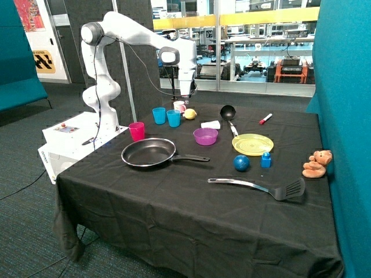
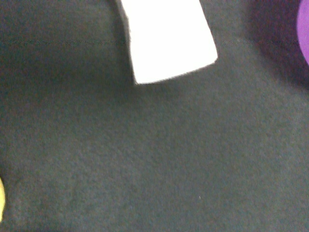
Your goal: Clean the pan
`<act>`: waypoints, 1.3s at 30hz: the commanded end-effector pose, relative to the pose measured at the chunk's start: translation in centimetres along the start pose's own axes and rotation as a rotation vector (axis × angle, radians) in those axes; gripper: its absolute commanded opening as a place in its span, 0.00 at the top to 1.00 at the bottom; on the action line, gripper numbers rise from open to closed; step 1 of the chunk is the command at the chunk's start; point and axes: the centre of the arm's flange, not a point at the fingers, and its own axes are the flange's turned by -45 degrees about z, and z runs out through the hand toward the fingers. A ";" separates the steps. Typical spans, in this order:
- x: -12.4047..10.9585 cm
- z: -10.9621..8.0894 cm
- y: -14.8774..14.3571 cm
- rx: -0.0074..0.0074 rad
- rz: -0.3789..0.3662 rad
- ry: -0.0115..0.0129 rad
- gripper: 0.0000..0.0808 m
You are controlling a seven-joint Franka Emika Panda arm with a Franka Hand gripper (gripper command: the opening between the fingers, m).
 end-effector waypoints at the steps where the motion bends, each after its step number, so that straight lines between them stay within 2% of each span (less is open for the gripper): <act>1: 2.1 0.5 -1.0 -0.0028 -0.052 0.0019 0.57; 7: 3.2 0.7 -1.4 -0.0028 -0.063 0.0018 0.57; 9: 3.7 0.9 -1.6 -0.0028 -0.068 0.0018 0.54; 20: 6.2 1.2 -2.8 -0.0028 -0.107 0.0018 0.56; 39: 8.7 4.7 -3.7 -0.0028 -0.106 0.0018 0.56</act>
